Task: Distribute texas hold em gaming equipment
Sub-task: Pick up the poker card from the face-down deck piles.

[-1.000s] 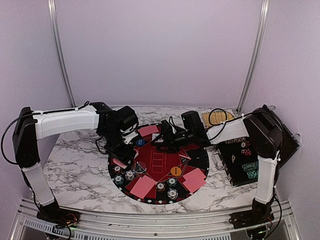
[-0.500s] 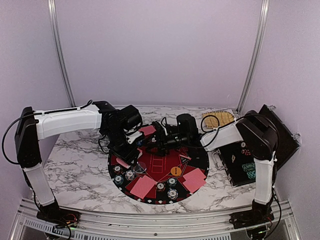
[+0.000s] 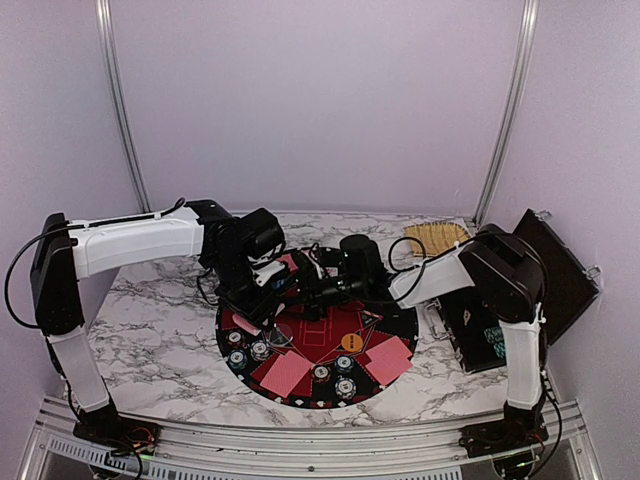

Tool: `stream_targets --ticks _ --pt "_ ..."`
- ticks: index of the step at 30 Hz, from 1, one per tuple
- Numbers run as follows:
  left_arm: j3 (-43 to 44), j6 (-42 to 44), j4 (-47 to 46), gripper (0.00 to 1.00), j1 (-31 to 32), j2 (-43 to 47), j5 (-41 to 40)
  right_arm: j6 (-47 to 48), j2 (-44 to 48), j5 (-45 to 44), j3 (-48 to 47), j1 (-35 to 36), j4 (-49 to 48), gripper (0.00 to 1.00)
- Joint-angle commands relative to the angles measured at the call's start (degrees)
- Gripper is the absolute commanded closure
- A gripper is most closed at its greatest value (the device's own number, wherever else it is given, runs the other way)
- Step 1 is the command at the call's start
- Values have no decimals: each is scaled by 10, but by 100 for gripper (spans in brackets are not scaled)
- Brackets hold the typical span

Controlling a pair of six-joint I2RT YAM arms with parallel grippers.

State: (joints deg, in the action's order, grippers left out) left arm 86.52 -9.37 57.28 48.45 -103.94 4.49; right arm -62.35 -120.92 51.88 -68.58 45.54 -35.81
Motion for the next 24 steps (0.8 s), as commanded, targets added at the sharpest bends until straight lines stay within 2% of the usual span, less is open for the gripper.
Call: stream_targets --ticks 1,7,19,24 --pt "19 9 16 65 3 -7 2 13 -12 -22 -33 12 12 32" --pt "21 9 16 65 3 -4 0 46 -13 -50 -46 15 72 38" --pt "16 6 17 65 3 5 -9 83 5 -88 -35 10 123 57" --pt "12 5 17 65 3 6 -10 86 18 -94 -27 4 120 57"
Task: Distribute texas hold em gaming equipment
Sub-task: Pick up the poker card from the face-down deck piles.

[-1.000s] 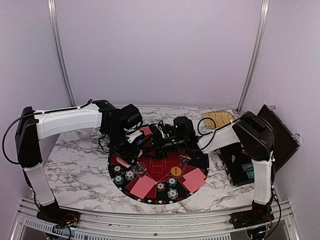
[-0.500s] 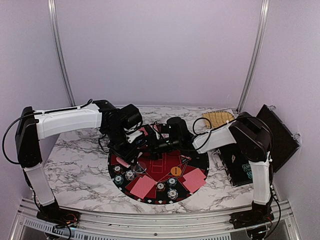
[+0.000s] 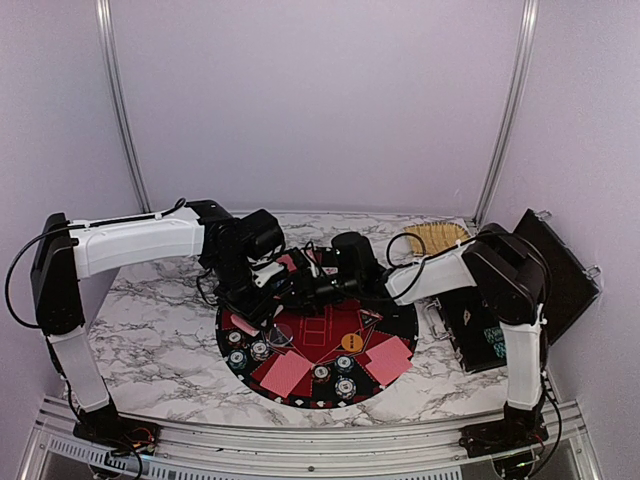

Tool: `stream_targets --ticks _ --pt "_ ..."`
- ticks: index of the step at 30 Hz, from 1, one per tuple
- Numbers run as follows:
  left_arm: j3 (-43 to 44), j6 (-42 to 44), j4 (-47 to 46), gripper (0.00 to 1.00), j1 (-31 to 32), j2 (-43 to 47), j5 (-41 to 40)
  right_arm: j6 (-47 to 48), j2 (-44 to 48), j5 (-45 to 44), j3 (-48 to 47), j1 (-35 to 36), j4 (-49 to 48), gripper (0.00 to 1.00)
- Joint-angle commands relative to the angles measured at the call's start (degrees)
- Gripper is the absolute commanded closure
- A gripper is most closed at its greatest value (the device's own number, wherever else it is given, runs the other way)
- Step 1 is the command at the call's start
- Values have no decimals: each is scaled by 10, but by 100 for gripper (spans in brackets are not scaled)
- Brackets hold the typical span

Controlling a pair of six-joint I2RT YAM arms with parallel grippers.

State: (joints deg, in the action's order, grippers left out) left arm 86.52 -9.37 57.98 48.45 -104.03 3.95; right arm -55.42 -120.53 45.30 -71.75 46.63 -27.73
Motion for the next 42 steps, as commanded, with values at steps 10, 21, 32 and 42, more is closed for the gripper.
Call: stream_targets --ticks 10,21,32,42 --pt "7 5 10 65 2 6 -5 17 32 -31 12 -13 35 59" --pt "8 7 10 65 2 1 -6 15 53 -29 22 -15 28 60" --pt "7 3 11 65 -3 -6 -11 5 75 -23 35 -15 16 60" --pt "8 2 11 65 -5 -7 -11 -5 81 -21 50 -15 4 70"
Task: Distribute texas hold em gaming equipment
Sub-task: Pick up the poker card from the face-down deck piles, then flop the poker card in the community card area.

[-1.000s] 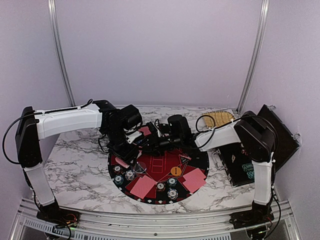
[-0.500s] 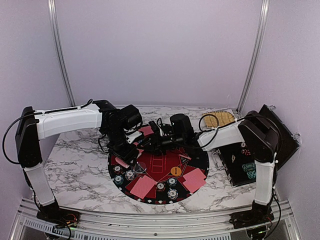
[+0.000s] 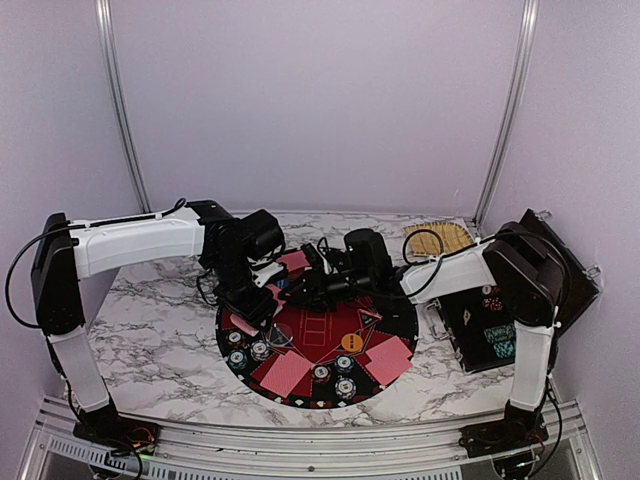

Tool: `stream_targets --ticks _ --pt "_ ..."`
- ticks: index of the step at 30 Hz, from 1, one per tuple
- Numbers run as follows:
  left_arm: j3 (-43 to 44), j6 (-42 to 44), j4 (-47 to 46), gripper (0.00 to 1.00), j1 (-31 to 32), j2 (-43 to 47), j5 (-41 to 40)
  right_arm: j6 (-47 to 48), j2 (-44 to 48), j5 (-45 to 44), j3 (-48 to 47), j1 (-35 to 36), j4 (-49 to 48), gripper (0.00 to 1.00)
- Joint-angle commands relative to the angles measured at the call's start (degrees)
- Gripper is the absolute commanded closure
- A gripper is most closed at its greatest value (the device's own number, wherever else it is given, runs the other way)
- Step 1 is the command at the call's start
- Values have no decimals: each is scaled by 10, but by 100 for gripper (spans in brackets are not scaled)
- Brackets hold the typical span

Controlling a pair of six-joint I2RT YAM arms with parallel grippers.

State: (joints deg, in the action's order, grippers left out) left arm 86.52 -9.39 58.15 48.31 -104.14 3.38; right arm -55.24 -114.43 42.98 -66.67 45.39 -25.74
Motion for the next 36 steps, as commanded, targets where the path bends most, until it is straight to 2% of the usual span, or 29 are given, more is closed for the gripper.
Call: stream_targets --ticks 1,14,24,36 --pt "8 3 9 65 -3 -6 -5 -8 21 1 0 -3 -17 72" --pt "1 -1 9 66 -4 -2 -10 -25 34 1 11 -7 -31 95" --pt "-13 -9 4 66 -8 8 -17 -35 54 -4 29 -23 -41 100" --pt "-26 -16 -5 67 -15 18 -22 -46 74 2 43 -40 -50 100"
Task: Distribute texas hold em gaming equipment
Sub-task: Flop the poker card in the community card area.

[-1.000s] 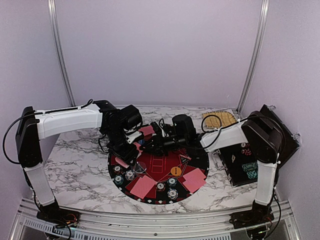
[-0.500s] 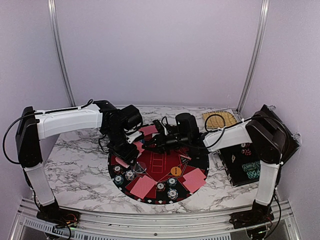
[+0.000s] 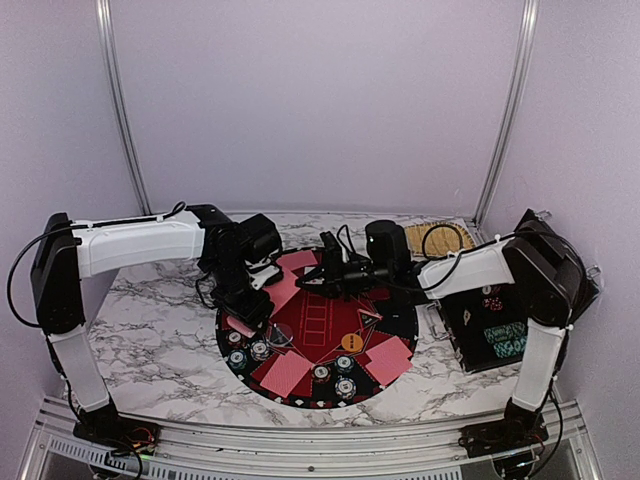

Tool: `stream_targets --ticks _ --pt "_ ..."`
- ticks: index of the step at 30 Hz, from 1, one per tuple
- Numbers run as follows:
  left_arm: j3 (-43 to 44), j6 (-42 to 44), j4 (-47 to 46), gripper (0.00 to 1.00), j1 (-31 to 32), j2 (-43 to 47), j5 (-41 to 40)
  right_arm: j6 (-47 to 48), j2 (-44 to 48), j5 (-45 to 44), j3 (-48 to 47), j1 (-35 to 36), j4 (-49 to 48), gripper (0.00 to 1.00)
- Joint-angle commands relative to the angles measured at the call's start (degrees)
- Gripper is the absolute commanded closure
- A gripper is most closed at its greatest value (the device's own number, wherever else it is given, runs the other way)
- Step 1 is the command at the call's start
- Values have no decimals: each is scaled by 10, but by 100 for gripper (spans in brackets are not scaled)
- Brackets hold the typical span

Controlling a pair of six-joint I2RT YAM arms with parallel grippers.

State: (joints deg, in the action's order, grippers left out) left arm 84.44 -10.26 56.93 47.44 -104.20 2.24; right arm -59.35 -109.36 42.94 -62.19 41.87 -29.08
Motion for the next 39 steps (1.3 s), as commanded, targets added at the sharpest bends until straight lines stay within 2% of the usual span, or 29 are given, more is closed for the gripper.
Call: stream_targets --ticks 1,10,16,20,26,29,32,39 --pt "-6 -8 6 67 -7 19 -11 -5 24 3 -2 -5 -17 100" --pt "-22 -16 1 67 -18 26 -14 12 50 -9 16 -27 11 100" --pt "-32 -21 -4 67 -34 30 -16 79 75 -71 4 -37 122 100" --pt "-39 -21 -4 67 -45 35 -18 156 90 -190 -33 -36 255 100" --pt "-48 -15 -4 67 -58 43 -19 257 70 -516 -155 11 497 100" --pt "-47 -14 -5 67 -59 43 -18 272 27 -629 -223 34 579 100" --pt "-47 -13 -5 67 -60 44 -18 276 -16 -702 -276 50 633 100" --pt "-51 -11 -5 67 -61 49 -17 285 -94 -774 -357 73 689 100"
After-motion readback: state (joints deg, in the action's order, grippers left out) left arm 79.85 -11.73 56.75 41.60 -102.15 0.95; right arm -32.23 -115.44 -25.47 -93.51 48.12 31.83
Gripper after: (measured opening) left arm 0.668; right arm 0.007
